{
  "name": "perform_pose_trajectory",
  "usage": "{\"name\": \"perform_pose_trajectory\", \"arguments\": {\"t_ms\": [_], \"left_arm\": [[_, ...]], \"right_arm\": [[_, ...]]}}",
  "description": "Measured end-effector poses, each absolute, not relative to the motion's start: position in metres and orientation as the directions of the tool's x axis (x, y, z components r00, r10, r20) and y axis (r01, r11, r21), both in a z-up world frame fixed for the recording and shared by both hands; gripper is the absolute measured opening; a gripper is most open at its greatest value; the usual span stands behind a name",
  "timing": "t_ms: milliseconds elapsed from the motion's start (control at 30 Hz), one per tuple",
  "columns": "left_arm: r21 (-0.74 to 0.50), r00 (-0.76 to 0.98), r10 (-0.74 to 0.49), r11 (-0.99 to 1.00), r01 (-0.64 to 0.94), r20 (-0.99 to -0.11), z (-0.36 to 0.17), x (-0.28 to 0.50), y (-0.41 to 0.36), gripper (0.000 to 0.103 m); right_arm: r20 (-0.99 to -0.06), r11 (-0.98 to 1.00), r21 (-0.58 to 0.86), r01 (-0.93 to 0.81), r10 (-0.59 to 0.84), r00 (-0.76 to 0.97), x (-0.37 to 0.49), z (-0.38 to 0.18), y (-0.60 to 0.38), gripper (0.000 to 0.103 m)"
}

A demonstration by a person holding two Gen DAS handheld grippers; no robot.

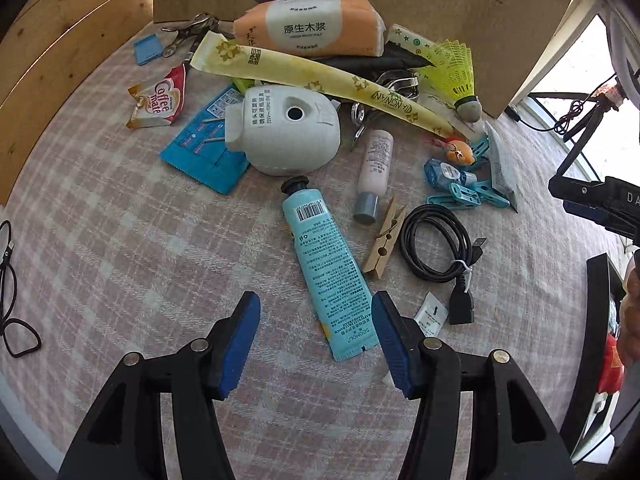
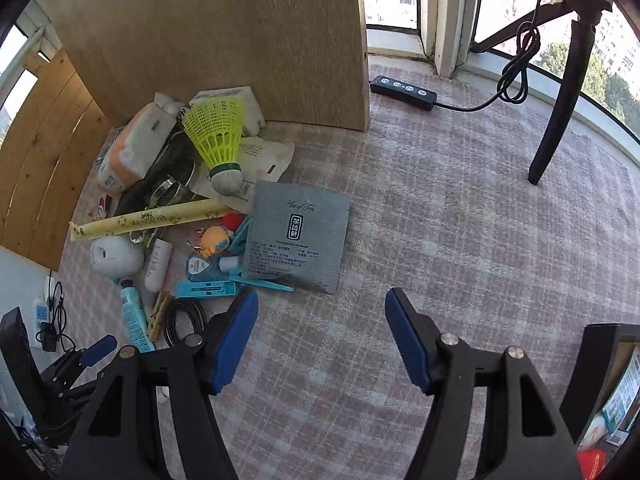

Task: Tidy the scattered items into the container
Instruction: 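Grasp the grey Art of Tea sachet with the right gripper while the left grasps the light-blue cream tube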

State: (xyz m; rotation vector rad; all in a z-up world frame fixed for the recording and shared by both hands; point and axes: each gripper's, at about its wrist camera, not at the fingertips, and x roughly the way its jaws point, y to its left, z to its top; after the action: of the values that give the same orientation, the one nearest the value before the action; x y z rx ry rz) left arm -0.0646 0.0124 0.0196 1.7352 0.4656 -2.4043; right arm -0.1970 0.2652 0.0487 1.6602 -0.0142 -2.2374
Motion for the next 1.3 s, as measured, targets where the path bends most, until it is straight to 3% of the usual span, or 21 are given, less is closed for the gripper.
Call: {"name": "perform_pose_trajectory", "arguments": {"t_ms": [433, 533, 867, 967, 1100, 1167, 1200, 1233, 1300], "left_arm": [[-0.144, -0.307, 0.047, -0.942, 0.302, -0.950, 0.008, -0.081, 0.014, 0.062], [-0.134, -0.306, 0.038, -0.944, 0.300, -0.951, 0.007, -0.084, 0.015, 0.064], [-0.064, -0.302, -0.029, -0.953, 0.296, -0.953, 0.004, -0.085, 0.016, 0.069], [-0.014, -0.291, -0.074, -0.957, 0.289, -0.954, 0.003, -0.088, 0.020, 0.063], [-0.004, -0.305, -0.081, -0.963, 0.270, -0.949, 0.004, -0.091, 0.029, 0.061], [-0.003, -0.317, -0.085, -0.964, 0.265, -0.945, 0.006, -0.091, 0.029, 0.053], [-0.003, -0.320, -0.087, -0.963, 0.269, -0.943, 0.007, -0.090, 0.028, 0.045], [-0.004, -0.322, -0.089, -0.961, 0.277, -0.943, 0.009, -0.089, 0.026, 0.030], [-0.018, -0.323, -0.079, -0.958, 0.285, -0.943, 0.010, -0.088, 0.023, 0.029]], "right_arm": [[-0.949, -0.952, 0.233, 0.198, -0.267, -0.168, -0.239, 0.009, 0.229, 0.065], [-0.946, -0.949, 0.261, 0.175, -0.288, -0.150, -0.243, 0.003, 0.227, 0.069], [-0.964, -0.956, 0.168, 0.239, -0.210, -0.163, -0.237, 0.001, 0.217, 0.067], [-0.963, -0.955, 0.165, 0.245, -0.210, -0.167, -0.236, 0.002, 0.221, 0.058], [-0.971, -0.957, 0.113, 0.267, -0.163, -0.174, -0.235, 0.001, 0.211, 0.059], [-0.974, -0.953, 0.053, 0.299, -0.115, -0.193, -0.232, 0.000, 0.201, 0.059], [-0.974, -0.948, 0.028, 0.316, -0.097, -0.204, -0.230, 0.000, 0.197, 0.059], [-0.974, -0.945, 0.008, 0.328, -0.082, -0.212, -0.229, -0.001, 0.195, 0.056], [-0.974, -0.940, 0.008, 0.340, -0.083, -0.209, -0.229, 0.001, 0.195, 0.052]]}}
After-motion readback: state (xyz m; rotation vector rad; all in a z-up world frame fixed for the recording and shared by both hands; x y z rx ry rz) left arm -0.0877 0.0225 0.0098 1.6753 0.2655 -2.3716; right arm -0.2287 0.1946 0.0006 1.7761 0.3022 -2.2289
